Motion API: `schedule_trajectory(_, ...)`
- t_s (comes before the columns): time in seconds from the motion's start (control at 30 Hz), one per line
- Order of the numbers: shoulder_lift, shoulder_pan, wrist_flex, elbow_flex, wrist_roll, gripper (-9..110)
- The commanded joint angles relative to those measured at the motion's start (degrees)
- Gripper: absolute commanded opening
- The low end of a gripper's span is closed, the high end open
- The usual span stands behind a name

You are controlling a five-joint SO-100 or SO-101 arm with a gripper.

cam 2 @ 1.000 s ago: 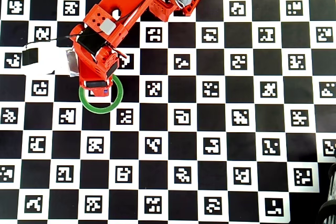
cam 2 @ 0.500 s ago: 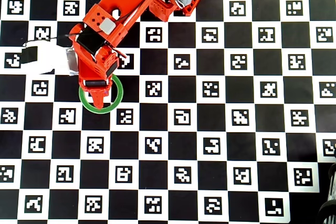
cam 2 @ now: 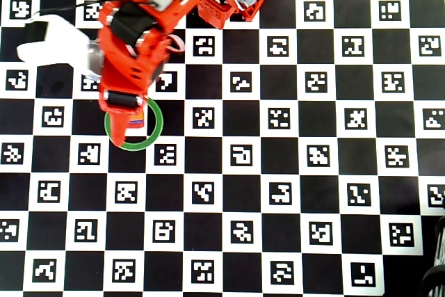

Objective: Grab the red cube then put it in the green circle then put the blue cube on top and finally the orange cube on top

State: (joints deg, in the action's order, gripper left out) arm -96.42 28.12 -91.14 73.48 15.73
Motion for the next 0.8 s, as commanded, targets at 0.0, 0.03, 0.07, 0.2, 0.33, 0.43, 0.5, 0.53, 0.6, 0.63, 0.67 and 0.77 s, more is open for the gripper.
schedule_trajectory(0.0,-6.77,-7.65,4.92,2.37,-8.88,18)
schedule_trajectory(0.03,-8.09,-9.49,7.12,5.10,-9.76,16)
schedule_trajectory(0.07,-9.49,-11.25,9.58,8.17,-10.11,13)
schedule_trajectory(0.2,-15.47,-17.58,20.13,22.76,-7.03,-3)
schedule_trajectory(0.33,-21.97,-21.36,32.52,38.58,-0.88,-6)
schedule_trajectory(0.43,-28.04,-23.99,43.95,52.03,10.20,-6)
schedule_trajectory(0.5,-32.70,-25.84,52.21,61.52,21.62,-6)
schedule_trajectory(0.53,-35.07,-26.72,55.90,66.09,27.69,-6)
schedule_trajectory(0.6,-39.81,-28.48,59.41,72.95,36.74,-6)
schedule_trajectory(0.63,-42.28,-29.27,59.50,75.59,39.46,-6)
schedule_trajectory(0.67,-44.82,-29.88,59.41,77.96,41.40,-6)
schedule_trajectory(0.77,-51.42,-30.32,57.92,84.02,43.95,-6)
